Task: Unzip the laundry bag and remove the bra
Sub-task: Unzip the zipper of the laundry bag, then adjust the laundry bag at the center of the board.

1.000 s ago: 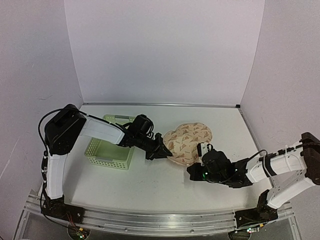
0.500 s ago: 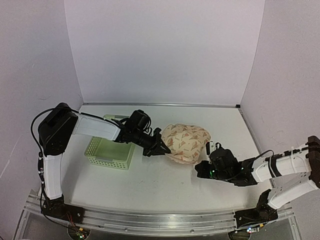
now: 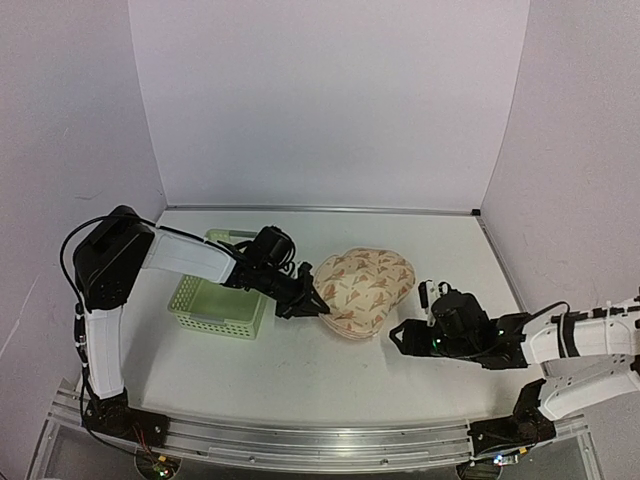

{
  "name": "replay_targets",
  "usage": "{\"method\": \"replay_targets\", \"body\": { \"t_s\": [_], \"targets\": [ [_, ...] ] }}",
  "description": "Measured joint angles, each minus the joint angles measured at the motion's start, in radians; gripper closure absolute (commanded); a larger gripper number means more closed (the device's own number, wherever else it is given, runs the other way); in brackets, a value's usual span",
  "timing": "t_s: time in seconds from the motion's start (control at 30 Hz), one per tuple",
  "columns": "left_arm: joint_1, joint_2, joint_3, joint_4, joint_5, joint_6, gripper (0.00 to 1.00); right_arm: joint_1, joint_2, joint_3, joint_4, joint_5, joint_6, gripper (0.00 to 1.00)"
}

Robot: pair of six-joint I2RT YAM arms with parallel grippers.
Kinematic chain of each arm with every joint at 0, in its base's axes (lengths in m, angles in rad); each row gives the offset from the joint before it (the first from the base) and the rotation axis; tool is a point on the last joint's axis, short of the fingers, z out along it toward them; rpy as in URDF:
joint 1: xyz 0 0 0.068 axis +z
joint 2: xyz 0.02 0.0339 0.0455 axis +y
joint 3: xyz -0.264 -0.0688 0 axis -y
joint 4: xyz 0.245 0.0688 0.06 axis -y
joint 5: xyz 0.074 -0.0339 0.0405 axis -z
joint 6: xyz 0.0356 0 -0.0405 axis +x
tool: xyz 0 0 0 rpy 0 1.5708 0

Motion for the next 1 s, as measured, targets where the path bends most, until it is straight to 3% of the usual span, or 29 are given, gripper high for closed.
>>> {"method": "replay_targets", "body": {
  "t_s": [0.17, 0.43, 1.0],
  "targets": [
    [-0.011, -0.007, -0.012, -0.006, -0.045, 0.001, 0.91, -0.005, -0.105, 0.018, -0.156, 0.002, -0.007, 0.28],
    [-0.08, -0.063, -0.046, -0.004, -0.156, -0.027, 0.69, -0.071, -0.169, 0.176, -0.33, 0.031, -0.036, 0.23],
    [-0.279, -0.089, -0.053, -0.004, -0.302, -0.115, 0.45, -0.174, 0.084, 0.448, -0.419, 0.029, -0.071, 0.18]
  ]
}}
